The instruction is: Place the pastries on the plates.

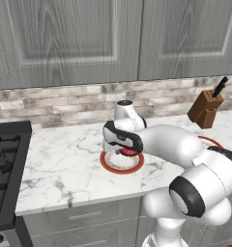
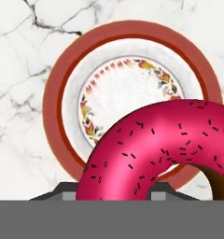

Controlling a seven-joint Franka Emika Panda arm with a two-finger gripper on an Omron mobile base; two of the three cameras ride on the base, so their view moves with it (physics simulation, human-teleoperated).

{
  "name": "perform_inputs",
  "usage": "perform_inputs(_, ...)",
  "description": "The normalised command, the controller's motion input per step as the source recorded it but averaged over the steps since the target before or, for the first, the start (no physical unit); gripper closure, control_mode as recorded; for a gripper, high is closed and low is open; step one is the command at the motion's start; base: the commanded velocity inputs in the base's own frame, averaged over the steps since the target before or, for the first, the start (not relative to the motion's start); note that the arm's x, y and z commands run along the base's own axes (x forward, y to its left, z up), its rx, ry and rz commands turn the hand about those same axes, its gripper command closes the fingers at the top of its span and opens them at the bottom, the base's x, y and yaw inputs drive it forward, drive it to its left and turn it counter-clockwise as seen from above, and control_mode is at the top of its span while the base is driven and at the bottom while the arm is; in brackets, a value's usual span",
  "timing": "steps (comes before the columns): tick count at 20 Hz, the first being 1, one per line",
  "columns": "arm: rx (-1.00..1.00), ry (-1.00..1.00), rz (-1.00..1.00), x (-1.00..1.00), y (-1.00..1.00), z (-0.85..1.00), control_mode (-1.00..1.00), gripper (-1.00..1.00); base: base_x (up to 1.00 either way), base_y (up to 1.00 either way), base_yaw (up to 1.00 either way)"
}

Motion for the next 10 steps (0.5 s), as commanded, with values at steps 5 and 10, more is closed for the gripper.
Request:
perform_inputs(5, 0.00, 0.10, 0.00, 0.28, 0.00, -0.25, -1.00, 1.00, 0.00, 0.00, 0.00)
perform_inputs(10, 0.00, 0.01, 0.00, 0.11, 0.00, -0.61, -1.00, 1.00, 0.00, 0.00, 0.00)
